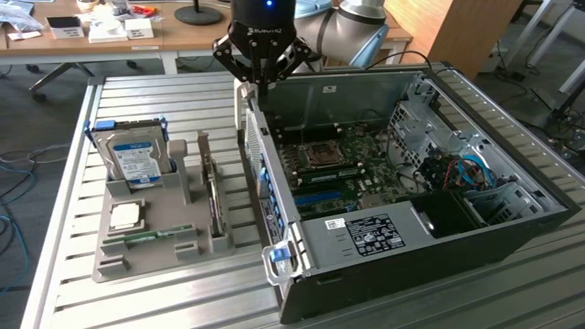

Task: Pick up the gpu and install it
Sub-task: 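Reach for the gpu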

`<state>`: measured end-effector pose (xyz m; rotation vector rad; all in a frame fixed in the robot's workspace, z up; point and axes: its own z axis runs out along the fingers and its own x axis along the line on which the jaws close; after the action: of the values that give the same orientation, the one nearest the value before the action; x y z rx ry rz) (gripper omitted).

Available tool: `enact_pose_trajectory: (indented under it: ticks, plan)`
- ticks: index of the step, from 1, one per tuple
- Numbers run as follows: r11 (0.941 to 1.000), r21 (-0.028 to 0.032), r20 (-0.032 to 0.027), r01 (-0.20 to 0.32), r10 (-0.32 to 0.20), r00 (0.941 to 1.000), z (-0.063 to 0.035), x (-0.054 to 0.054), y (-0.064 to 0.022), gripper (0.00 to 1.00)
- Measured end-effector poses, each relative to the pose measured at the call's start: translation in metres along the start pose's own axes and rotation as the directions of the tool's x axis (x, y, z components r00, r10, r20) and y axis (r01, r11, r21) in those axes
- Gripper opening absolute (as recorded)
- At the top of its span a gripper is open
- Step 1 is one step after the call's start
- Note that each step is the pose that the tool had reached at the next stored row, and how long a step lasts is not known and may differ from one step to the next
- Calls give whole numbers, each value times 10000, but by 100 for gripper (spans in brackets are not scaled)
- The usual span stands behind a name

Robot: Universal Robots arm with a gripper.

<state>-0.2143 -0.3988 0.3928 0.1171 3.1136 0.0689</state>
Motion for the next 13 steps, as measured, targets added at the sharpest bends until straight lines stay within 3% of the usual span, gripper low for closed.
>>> enact_pose_trajectory:
  ticks: [13]
  plan:
    - [10000, 0, 0, -6, 6, 10000, 3, 58, -4, 11]
